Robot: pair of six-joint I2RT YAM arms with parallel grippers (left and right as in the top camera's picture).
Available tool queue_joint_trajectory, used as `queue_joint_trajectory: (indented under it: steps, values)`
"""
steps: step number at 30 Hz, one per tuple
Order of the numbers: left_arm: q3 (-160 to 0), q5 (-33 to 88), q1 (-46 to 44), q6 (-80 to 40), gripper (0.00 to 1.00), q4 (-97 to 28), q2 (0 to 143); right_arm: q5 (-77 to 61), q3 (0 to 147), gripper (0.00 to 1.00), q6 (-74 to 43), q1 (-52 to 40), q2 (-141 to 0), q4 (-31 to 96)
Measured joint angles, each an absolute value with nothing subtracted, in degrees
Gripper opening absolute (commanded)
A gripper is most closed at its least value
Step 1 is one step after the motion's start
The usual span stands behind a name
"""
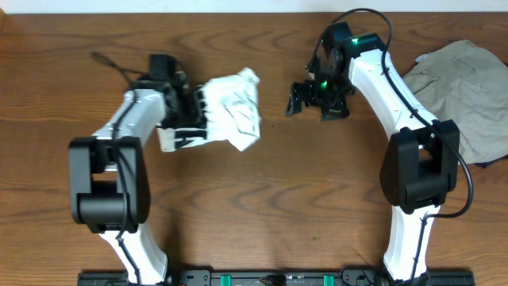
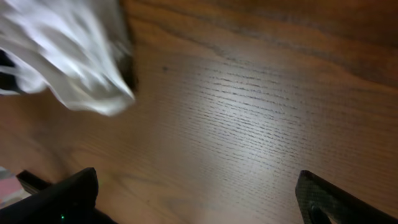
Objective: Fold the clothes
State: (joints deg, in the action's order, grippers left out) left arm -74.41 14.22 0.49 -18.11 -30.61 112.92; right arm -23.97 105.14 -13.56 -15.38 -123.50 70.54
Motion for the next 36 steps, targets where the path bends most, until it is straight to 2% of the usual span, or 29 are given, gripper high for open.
queue_joint_trajectory:
  steps: [14, 19, 20, 22, 27, 33, 36]
  values:
    - [-74.37, 14.68, 18.61, -46.61, 0.29, -29.47, 112.68, -23.73, 94.35, 0.99, -13.39, -18.63, -123.50, 64.82]
    - [-73.89, 18.48, 26.85, -49.67, 0.44, -22.68, 112.73, -23.86, 90.61, 0.99, -13.41, -19.77, -123.50, 62.00]
    - [-73.84, 19.46, 28.29, -49.95, 0.49, -21.50, 112.73, -23.92, 90.06, 0.99, -13.39, -19.90, -123.50, 61.58]
    - [-73.80, 21.85, 30.41, -50.06, 0.65, -19.44, 112.75, -23.94, 89.10, 0.99, -13.43, -20.23, -123.50, 60.97]
    - [-73.73, 31.46, 32.97, -49.60, 0.66, -18.37, 112.77, -24.08, 88.77, 0.99, -13.96, -21.23, -123.46, 60.05]
    - [-73.67, 42.24, 32.53, -40.66, 0.66, -16.01, 112.68, -24.03, 88.66, 0.99, -14.02, -22.76, -123.28, 59.48]
    - [-73.63, 45.23, 32.36, -34.94, 0.79, -16.10, 112.05, -24.12, 88.64, 0.99, -14.04, -23.70, -123.26, 59.42]
